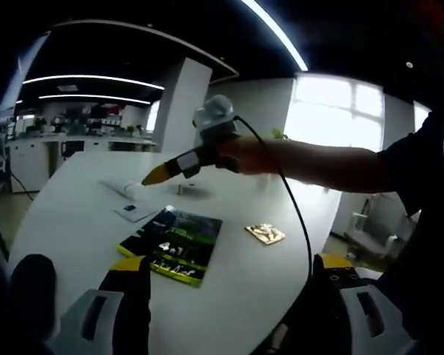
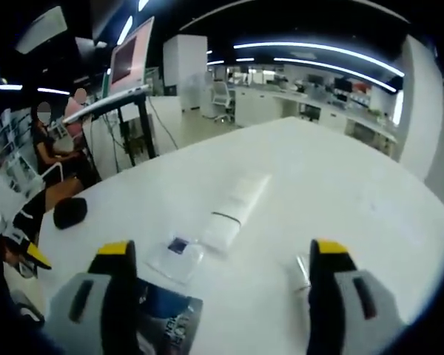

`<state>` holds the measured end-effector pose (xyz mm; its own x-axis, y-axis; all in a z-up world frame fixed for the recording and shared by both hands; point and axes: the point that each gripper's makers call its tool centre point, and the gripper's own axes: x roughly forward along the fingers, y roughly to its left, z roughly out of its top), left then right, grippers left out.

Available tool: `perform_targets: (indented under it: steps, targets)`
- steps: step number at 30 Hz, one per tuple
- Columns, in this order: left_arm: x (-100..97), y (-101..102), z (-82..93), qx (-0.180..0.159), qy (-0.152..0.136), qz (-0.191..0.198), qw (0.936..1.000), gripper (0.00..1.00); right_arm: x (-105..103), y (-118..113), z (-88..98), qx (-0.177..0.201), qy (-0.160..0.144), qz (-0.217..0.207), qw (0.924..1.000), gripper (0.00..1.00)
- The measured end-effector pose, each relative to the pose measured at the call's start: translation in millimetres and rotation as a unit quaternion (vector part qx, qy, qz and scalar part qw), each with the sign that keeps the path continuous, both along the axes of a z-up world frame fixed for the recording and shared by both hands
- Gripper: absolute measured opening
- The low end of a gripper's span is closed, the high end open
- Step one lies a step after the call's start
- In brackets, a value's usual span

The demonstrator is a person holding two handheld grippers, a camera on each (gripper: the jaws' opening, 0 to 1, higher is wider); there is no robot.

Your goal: Arrange the skincare products in the storage area until every visible bottle or jar stands upright without overlapping.

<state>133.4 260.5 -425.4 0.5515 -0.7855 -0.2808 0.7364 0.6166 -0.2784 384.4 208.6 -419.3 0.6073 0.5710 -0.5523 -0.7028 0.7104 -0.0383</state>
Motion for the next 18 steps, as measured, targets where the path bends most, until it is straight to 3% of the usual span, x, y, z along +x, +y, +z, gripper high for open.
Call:
perform_targets:
  steps: [18]
  targets:
    - [-8.2,12,-3.1,-0.006,0.002,0.015,0.9999,0.93,7,18,-5.4,-0.006,0.009,0.007,0.9999,0.97]
